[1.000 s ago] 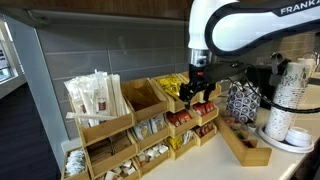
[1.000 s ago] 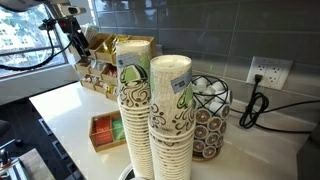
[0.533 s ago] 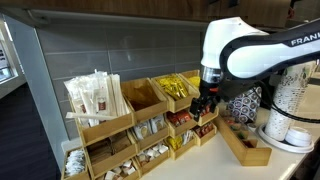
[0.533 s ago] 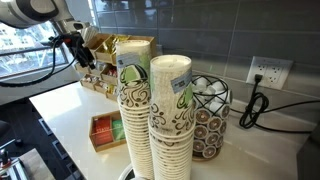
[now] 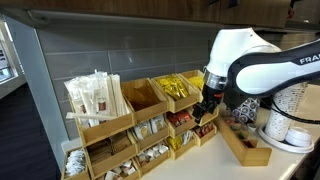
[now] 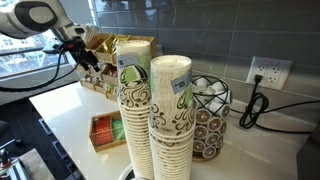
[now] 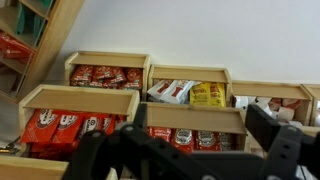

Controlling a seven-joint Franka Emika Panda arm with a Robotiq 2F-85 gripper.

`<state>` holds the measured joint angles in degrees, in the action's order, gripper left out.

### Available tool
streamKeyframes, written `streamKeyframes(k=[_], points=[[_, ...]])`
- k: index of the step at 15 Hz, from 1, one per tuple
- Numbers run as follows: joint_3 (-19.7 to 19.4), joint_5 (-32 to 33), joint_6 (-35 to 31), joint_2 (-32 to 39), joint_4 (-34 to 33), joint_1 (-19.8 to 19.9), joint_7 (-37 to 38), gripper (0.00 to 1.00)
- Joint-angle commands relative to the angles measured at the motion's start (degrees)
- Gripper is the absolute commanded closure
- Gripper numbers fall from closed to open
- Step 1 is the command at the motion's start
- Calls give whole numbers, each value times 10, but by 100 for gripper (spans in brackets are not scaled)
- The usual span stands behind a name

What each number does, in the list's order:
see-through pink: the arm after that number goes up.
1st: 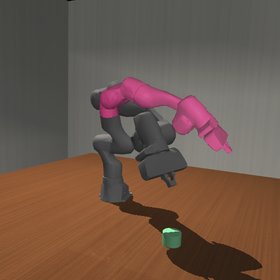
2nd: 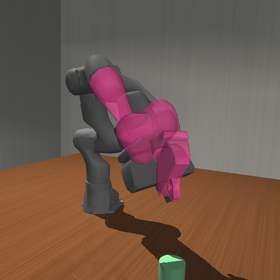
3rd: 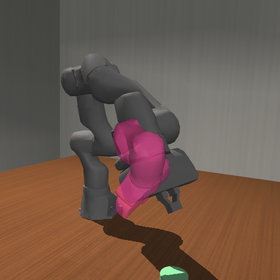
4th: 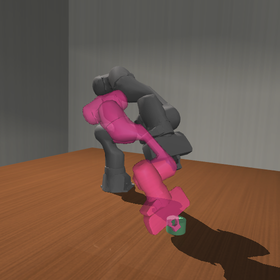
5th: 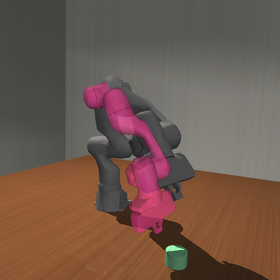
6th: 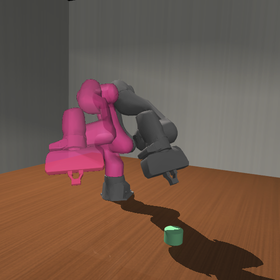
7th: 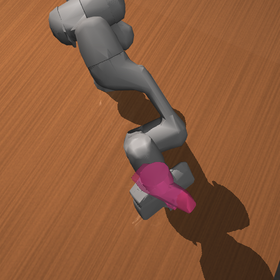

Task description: Move a red sachet from the rack to the countertop

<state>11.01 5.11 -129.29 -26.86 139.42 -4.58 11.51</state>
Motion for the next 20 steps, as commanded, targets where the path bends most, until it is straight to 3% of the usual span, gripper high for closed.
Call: streamKeyframes(k=[1,3,12,17,18,20], points=[[-2,1,1,0,-1,-2,1,0],[-2,1,1,0,-1,-2,1,0],[-89,-53,-155,5,71,0,-75,0],[-101,-68,-245,17,99,6,-96,0],[-103,-69,-259,19,103,5,-97,2],[-103,-67,-281,21,109,8,-97,19]])
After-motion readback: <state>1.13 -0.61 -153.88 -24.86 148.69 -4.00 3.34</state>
